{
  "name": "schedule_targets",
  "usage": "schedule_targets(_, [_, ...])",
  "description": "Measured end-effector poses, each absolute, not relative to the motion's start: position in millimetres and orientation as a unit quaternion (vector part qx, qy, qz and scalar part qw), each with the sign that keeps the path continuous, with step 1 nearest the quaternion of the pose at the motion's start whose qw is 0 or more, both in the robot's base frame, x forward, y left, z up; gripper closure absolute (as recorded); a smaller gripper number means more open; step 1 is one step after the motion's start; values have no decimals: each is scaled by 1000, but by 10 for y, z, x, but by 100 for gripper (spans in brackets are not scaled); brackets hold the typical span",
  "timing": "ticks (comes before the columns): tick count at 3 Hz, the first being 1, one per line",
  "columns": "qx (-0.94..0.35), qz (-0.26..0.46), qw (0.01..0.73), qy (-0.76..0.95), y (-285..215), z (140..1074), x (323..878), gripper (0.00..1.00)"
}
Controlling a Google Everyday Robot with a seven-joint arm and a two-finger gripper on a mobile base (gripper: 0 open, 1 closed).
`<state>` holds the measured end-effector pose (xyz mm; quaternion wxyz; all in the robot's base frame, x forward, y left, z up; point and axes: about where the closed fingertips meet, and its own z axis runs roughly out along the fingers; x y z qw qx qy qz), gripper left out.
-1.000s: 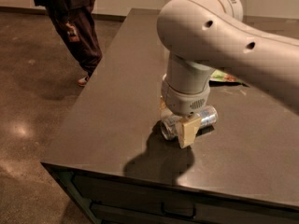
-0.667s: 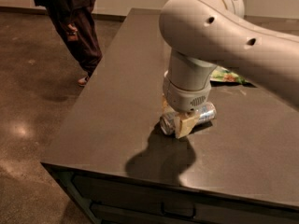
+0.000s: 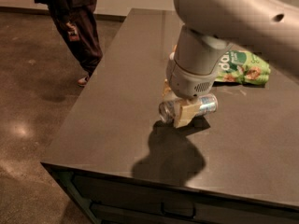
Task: Place redbull can upright
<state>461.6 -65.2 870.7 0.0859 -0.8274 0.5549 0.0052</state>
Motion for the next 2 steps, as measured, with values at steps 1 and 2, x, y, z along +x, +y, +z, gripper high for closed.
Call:
schedule_targets(1, [-814,35,116,568,-628,8907,4625,100])
schedule_targets(2, [-791,91,150,586,-587,9082,4634,100])
